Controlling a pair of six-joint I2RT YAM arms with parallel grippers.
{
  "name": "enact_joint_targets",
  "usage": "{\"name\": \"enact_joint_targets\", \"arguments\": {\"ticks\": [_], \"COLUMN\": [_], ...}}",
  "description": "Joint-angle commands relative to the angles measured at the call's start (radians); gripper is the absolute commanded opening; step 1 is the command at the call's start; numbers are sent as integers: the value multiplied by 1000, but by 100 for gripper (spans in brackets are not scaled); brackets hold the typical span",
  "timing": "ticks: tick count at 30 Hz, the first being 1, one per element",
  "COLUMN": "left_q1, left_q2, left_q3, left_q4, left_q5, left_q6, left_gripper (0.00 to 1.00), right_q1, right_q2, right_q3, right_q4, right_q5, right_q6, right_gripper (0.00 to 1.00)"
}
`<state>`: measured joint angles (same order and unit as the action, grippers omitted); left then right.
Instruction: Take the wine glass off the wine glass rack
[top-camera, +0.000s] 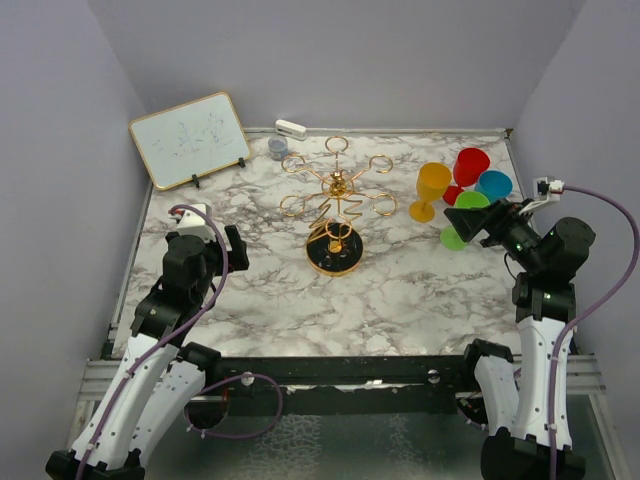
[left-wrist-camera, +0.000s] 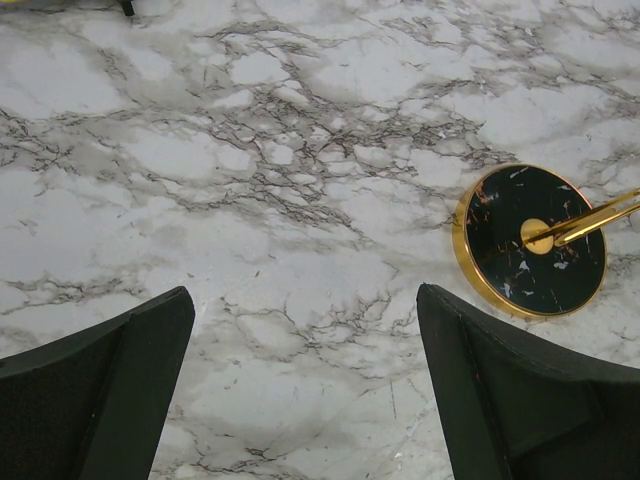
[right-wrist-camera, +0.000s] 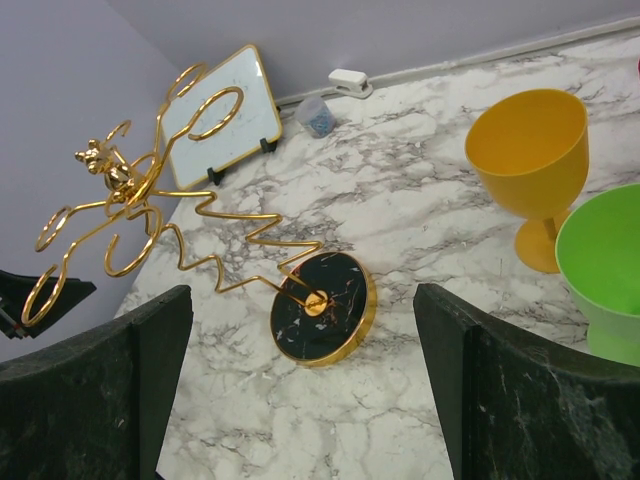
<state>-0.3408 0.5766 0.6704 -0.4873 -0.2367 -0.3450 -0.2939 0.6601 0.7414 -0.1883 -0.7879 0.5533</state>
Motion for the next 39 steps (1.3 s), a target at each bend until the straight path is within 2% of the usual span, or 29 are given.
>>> {"name": "enact_joint_targets", "arguments": {"ticks": [1,39], "left_q1": [-1,-3], "left_q2": [-12,-2], "left_q3": [-12,-13], "left_q4": [23,26], "left_q5": [-12,7], "left_q6": [10,10], "left_gripper": [96,96], "right_q1": [1,1], "right_q2": [-15,-3], "right_q3": [1,10], "right_q4": [-19,-36], "right_q5": [1,-14], "right_q6": [0,-4], "right_gripper": [92,92]}}
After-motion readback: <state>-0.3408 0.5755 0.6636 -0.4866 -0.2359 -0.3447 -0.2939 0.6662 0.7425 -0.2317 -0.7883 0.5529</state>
